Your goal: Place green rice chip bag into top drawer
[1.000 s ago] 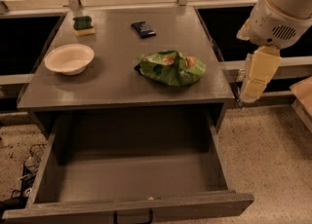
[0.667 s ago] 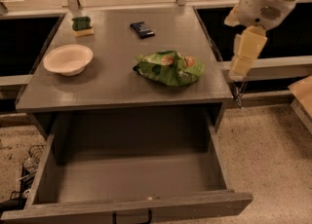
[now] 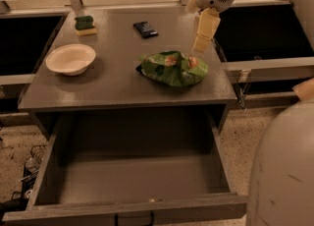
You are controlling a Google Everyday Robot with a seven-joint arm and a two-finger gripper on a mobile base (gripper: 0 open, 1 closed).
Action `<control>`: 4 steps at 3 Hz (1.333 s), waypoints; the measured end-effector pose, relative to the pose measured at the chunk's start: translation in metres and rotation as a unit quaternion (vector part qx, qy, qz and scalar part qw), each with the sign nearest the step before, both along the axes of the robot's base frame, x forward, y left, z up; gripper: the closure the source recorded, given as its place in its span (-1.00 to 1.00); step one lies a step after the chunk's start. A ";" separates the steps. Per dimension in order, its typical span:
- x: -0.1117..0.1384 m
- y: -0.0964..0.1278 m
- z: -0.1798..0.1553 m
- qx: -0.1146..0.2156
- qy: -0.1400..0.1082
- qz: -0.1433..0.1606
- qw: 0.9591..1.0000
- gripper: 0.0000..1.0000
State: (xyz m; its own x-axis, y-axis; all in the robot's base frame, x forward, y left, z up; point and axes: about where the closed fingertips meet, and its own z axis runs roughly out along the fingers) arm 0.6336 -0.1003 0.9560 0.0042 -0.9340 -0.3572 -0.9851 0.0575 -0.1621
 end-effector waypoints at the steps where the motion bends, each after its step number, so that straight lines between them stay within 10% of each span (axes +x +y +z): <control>1: 0.008 0.004 0.001 0.006 -0.012 -0.003 1.000 -1.00; 3: -0.008 0.000 -0.024 0.026 0.003 -0.022 0.999 -1.00; 4: -0.024 -0.005 -0.075 0.048 0.055 -0.028 0.997 -1.00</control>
Offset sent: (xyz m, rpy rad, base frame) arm -0.0191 -0.0052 -0.0055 0.0277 -0.0156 -0.0365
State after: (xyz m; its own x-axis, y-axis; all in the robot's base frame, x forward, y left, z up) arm 0.6094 -0.1050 0.8815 -0.0912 -0.8936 -0.4396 -0.9914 0.1230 -0.0443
